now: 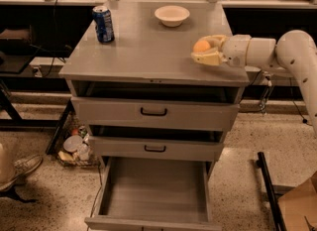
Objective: Pick orange from bottom drawer and place on counter
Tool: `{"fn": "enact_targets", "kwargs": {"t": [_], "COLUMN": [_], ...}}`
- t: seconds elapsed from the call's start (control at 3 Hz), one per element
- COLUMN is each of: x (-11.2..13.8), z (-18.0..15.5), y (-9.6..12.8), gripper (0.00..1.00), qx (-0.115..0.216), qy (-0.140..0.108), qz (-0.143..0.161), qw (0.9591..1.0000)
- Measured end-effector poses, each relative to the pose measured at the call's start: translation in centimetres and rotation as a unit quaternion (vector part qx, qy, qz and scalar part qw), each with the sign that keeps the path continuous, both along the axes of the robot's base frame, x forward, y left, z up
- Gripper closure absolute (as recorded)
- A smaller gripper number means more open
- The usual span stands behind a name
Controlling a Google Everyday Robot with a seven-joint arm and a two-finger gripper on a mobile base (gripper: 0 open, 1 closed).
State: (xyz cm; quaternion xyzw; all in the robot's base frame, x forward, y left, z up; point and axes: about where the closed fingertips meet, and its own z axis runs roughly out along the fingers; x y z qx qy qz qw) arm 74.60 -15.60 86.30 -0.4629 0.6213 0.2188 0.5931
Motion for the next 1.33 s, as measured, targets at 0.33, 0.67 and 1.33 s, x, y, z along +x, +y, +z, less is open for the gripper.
{"fn": "enact_targets", "kwargs": {"t": [0.33,0.67,1.33], "x": [0.3,0.6,1.0], "z": [-0.7,-1.5,-2.8], "y": [0.2,0.3,0.5], "gripper": [1.00,0.81,0.35], "qx": [0.008,0.010,0.023], "qy": [0.020,0.037,0.056], "qz": [0.000,-0.001,-0.003], "qw": [0.9998,0.9992,0.9981]}}
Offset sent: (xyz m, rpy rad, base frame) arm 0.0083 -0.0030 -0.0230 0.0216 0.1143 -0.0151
